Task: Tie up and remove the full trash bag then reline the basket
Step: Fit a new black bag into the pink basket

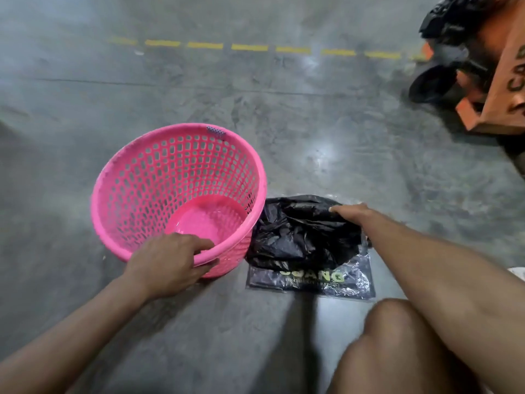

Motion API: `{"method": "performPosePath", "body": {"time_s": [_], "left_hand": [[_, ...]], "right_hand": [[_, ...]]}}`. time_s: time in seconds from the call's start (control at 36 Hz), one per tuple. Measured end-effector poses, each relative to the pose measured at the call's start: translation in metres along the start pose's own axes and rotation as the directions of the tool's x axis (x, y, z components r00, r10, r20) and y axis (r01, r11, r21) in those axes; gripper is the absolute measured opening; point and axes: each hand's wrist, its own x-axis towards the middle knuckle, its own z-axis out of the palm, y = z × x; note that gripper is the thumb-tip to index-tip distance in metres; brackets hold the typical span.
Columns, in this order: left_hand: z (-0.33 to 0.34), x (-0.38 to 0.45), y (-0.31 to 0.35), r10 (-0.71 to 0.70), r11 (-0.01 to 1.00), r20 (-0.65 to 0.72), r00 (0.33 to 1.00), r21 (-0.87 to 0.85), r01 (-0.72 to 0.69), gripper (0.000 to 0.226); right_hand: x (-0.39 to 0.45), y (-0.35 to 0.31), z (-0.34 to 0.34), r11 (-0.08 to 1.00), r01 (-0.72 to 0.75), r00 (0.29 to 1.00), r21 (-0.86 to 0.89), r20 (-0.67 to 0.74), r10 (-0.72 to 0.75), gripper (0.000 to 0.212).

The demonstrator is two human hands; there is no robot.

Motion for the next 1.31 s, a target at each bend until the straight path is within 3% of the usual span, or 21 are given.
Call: {"method": "performPosePath", "body": {"time_s": [0.06, 0.14, 0.25, 0.33, 0.39, 0.47, 0.58, 0.75, 0.89, 1.0, 1.08, 1.17, 1.22, 1.31], "left_hand": [[0.000, 0.001, 0.002, -0.008, 1.000, 0.002, 1.000, -0.001, 0.008, 0.031], [0.000, 0.001, 0.001, -0.043, 0.999, 0.028, 0.999, -0.010, 0.043, 0.034], [-0.001, 0.000, 0.004, -0.063, 0.998, 0.040, 0.997, -0.014, 0.063, 0.037], [-0.001, 0.003, 0.002, -0.072, 0.997, 0.055, 0.996, -0.011, 0.073, 0.036], [-0.001, 0.001, 0.000, -0.075, 0.997, 0.065, 0.995, -0.011, 0.076, 0.035], [0.001, -0.002, -0.001, -0.085, 0.996, 0.060, 0.995, -0.017, 0.086, 0.034], [-0.002, -0.001, 0.001, -0.089, 0.996, 0.055, 0.995, 0.006, 0.089, 0.032], [0.002, 0.003, 0.004, -0.076, 0.997, 0.100, 0.992, -0.002, 0.076, 0.035], [-0.002, 0.000, 0.000, -0.108, 0.960, 0.095, 0.990, -0.247, 0.129, 0.076], [-0.020, 0.009, -0.008, -0.240, 0.692, 0.014, 0.971, -0.699, 0.181, 0.071], [-0.038, 0.027, -0.031, -0.408, 0.501, -0.048, 0.912, -0.846, 0.180, 0.054], [-0.072, 0.050, -0.049, -0.521, 0.281, -0.047, 0.852, -0.952, 0.119, 0.048], [-0.100, 0.061, -0.060, -0.566, 0.092, 0.006, 0.824, -0.993, 0.071, 0.055], [-0.133, 0.065, -0.078, -0.500, -0.111, 0.151, 0.853, -0.988, 0.111, 0.090]], "right_hand": [[0.014, 0.000, 0.005, 0.995, -0.038, 0.983, 0.096, 0.183, 0.020, 0.063], [0.009, -0.004, 0.008, 0.961, -0.099, 0.966, 0.258, 0.257, 0.031, 0.018], [-0.005, -0.014, -0.001, 0.954, -0.091, 0.954, 0.287, 0.300, 0.001, 0.033], [-0.002, -0.021, -0.014, 0.936, -0.028, 0.993, 0.351, 0.120, -0.015, 0.011], [0.003, -0.022, -0.024, 0.921, 0.046, 0.998, 0.387, -0.062, -0.024, 0.025], [-0.007, -0.025, -0.039, 0.906, 0.089, 0.977, 0.415, -0.213, 0.002, 0.046], [-0.035, -0.035, -0.062, 0.848, 0.230, 0.917, 0.477, -0.398, -0.025, 0.043], [-0.106, -0.054, -0.109, 0.634, 0.503, 0.828, 0.588, -0.538, -0.158, 0.037], [-0.204, -0.083, -0.130, 0.473, 0.721, 0.682, 0.507, -0.638, -0.356, 0.024], [-0.277, -0.101, -0.140, 0.344, 0.822, 0.570, 0.455, -0.656, -0.496, 0.030], [-0.325, -0.113, -0.147, 0.236, 0.860, 0.497, 0.452, -0.636, -0.591, 0.021], [-0.360, -0.117, -0.151, 0.150, 0.848, 0.468, 0.508, -0.586, -0.661, 0.021], [-0.368, -0.120, -0.150, 0.135, 0.826, 0.477, 0.547, -0.551, -0.684, 0.024], [-0.360, -0.124, -0.139, 0.144, 0.764, 0.519, 0.628, -0.467, -0.716, 0.028]]}}
